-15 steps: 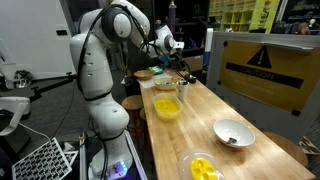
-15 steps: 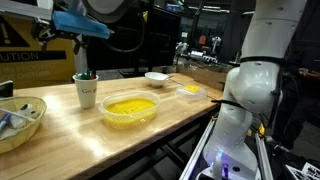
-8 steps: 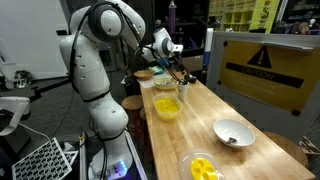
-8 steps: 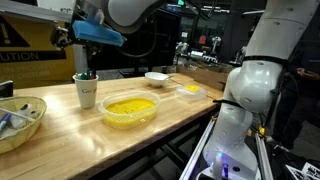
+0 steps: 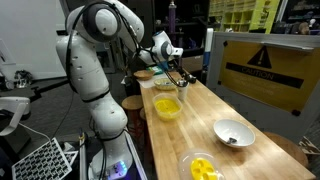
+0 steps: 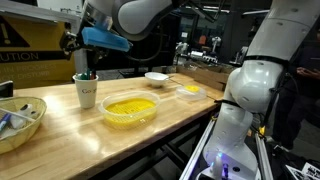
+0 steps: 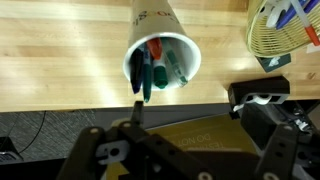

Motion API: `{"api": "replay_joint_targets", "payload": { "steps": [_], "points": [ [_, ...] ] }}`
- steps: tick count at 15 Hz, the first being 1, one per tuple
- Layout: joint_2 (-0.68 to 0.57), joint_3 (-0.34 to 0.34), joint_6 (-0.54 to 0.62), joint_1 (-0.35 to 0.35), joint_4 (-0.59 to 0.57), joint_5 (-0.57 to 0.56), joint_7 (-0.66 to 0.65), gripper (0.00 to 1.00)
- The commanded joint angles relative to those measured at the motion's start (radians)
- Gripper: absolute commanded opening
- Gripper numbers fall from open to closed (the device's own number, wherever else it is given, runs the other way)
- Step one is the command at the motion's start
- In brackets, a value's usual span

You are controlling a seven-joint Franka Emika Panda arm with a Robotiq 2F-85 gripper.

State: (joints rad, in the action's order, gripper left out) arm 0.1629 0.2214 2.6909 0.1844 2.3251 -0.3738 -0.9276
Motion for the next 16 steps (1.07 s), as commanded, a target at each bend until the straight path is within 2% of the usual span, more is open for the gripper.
{"api": "replay_joint_targets", "payload": {
  "steps": [1, 5, 6, 9, 16],
  "points": [
    [0.014, 0.017, 0.046, -0.029, 0.039, 0.048, 0.008, 1.00],
    [0.018, 0.008, 0.101, -0.042, 0.080, 0.100, 0.028, 1.00],
    [0.018, -0.015, 0.112, -0.022, 0.090, 0.095, 0.019, 1.00],
    [0.020, -0.026, 0.143, -0.024, 0.117, 0.094, 0.016, 1.00],
    [0.019, -0.030, 0.169, -0.025, 0.145, 0.078, 0.000, 1.00]
  ]
}}
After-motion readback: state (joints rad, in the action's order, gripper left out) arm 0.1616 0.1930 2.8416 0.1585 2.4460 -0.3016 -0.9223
